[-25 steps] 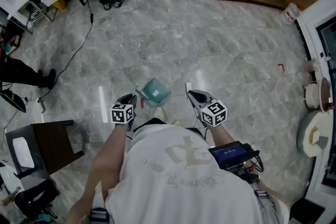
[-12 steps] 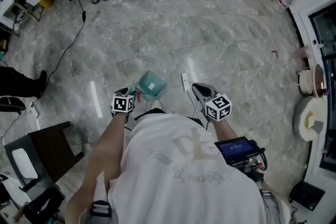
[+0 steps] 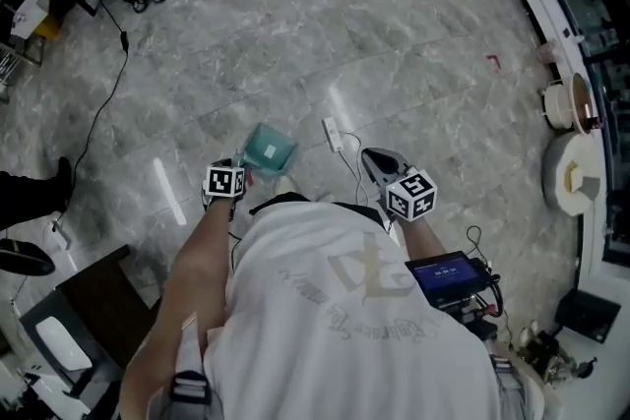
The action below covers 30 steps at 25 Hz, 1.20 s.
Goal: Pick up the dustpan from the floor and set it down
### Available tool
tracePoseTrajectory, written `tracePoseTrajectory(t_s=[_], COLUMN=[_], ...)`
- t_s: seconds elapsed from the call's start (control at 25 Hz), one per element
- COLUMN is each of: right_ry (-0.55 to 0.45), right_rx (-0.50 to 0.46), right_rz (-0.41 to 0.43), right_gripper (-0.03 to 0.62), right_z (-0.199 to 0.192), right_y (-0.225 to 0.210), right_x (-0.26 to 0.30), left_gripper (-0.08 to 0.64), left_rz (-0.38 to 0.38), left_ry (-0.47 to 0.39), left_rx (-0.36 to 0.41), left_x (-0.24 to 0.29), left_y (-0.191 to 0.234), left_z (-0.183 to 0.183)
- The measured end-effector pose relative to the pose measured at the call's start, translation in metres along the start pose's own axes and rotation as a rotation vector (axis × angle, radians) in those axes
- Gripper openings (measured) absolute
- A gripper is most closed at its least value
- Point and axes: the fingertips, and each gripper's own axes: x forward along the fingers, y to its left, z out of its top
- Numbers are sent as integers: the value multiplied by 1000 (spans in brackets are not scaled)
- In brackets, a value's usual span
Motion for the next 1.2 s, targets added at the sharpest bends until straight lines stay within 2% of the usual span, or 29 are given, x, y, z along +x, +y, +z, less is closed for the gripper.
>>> tracePoseTrajectory(t_s=[0.32,0.44,0.64,0.8,1.2], right_ry=[10,9,14,12,-2], right_rx=[47,56,63,62,34], right_rz=[-86,-106,-118,-118,-86], right_gripper=[17,17,17,17,17], right_z=[-18,-21,-23,-19,-9], right_y=[-7,-9,-7,-4,1], right_x=[-30,-37,-35,-35,-22], left_gripper=[202,130,117,115,112], left_rz=[17,53,76,71,59], left_ry=[94,101,130,116,21], left_rx=[58,62,40,39,65], left_x=[18,19,21,16,-10], left_y=[-3,1,7,2,1], left_z=[-12,-14,-9,-3,14])
